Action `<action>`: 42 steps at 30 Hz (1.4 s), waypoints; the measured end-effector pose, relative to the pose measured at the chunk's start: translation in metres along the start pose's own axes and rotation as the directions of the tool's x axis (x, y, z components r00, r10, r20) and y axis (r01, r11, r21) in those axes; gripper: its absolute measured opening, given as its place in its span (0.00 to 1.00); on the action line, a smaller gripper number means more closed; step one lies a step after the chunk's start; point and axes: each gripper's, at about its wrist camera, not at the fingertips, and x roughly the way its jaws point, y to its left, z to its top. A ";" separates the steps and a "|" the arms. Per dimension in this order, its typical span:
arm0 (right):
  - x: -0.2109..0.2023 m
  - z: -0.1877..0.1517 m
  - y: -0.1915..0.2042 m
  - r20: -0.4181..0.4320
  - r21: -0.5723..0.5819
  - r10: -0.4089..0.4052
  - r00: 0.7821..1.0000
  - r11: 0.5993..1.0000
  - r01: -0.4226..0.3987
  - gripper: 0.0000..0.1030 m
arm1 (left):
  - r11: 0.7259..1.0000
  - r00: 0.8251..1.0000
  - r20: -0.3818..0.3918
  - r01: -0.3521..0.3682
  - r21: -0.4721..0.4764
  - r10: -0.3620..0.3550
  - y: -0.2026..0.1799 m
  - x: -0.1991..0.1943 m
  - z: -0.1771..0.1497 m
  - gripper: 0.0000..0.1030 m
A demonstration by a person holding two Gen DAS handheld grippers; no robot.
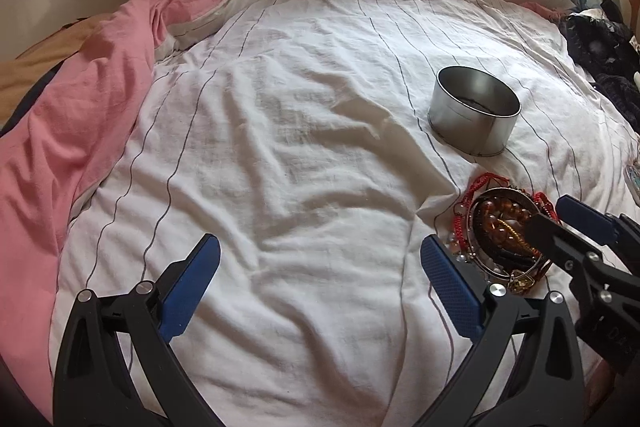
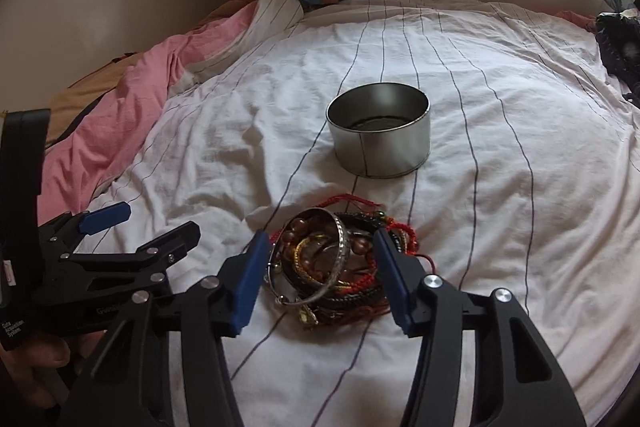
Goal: Organize jewelry
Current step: 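Close the right tool on a thin silver bangle while the left tool nears the pile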
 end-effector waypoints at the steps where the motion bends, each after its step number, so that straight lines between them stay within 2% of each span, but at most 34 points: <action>1: 0.004 0.001 0.001 -0.009 0.003 0.002 1.000 1.000 -0.002 0.48 | 1.000 1.000 0.001 0.000 -0.001 0.000 0.002 0.000 0.000 0.94; 4: 0.015 0.001 -0.002 -0.040 0.032 0.014 0.999 0.999 -0.012 0.33 | 1.000 1.000 0.002 0.009 -0.005 -0.009 0.005 -0.002 0.001 0.94; 6: 0.021 -0.001 -0.006 -0.060 0.052 0.022 0.998 0.998 -0.019 0.17 | 1.000 1.000 0.004 0.006 0.001 -0.006 0.006 -0.002 0.001 0.94; 8: 0.021 -0.003 -0.010 -0.063 0.071 0.042 0.997 0.997 -0.037 0.10 | 1.000 1.000 0.004 0.003 0.004 -0.003 0.006 -0.003 0.001 0.94; 16: -0.022 -0.010 -0.027 0.025 0.123 0.050 0.998 0.991 -0.053 0.09 | 0.999 1.000 0.017 0.008 0.048 -0.009 -0.005 -0.008 -0.002 0.94; 22: -0.044 -0.022 -0.067 0.027 0.202 -0.021 0.999 0.979 0.015 0.09 | 0.983 0.988 0.028 0.148 0.110 -0.152 -0.034 -0.014 -0.002 0.94; 26: -0.038 -0.032 -0.084 -0.001 0.229 -0.036 0.999 0.973 0.035 0.08 | 0.970 0.981 0.047 0.181 0.166 -0.191 -0.062 -0.011 0.002 0.94; 28: -0.035 -0.035 -0.090 -0.014 0.246 -0.027 1.000 0.969 0.029 0.08 | 0.960 0.973 0.032 0.218 0.177 -0.227 -0.072 -0.006 0.004 0.93; 30: -0.033 -0.037 -0.093 -0.015 0.253 -0.019 1.000 0.967 0.022 0.09 | 0.944 0.959 0.016 0.277 0.179 -0.284 -0.080 -0.001 0.004 0.79; 31: -0.033 -0.038 -0.095 -0.016 0.255 -0.014 1.000 0.967 0.018 0.09 | 0.938 0.953 0.005 0.297 0.177 -0.302 -0.084 0.002 0.004 0.77; 34: -0.031 -0.043 -0.101 -0.021 0.274 -0.002 1.000 0.962 0.008 0.09 | 0.938 0.957 -0.020 0.289 0.193 -0.291 -0.095 0.012 0.002 0.70; 37: -0.029 -0.045 -0.104 -0.023 0.287 0.008 1.000 0.958 -0.001 0.09 | 0.936 0.952 -0.033 0.305 0.176 -0.305 -0.097 0.018 0.001 0.58; 40: -0.026 -0.045 -0.105 -0.033 0.286 0.006 0.999 0.958 0.004 0.09 | 0.930 0.949 -0.066 0.316 0.187 -0.309 -0.100 0.025 0.001 0.40; 41: -0.025 -0.046 -0.105 -0.038 0.288 0.002 0.999 0.958 0.009 0.09 | 0.927 0.946 -0.076 0.323 0.192 -0.314 -0.101 0.028 0.000 0.30; 42: -0.024 -0.046 -0.105 -0.043 0.288 -0.001 0.999 0.958 0.013 0.10 | 0.930 0.950 -0.075 0.311 0.197 -0.302 -0.102 0.028 0.000 0.23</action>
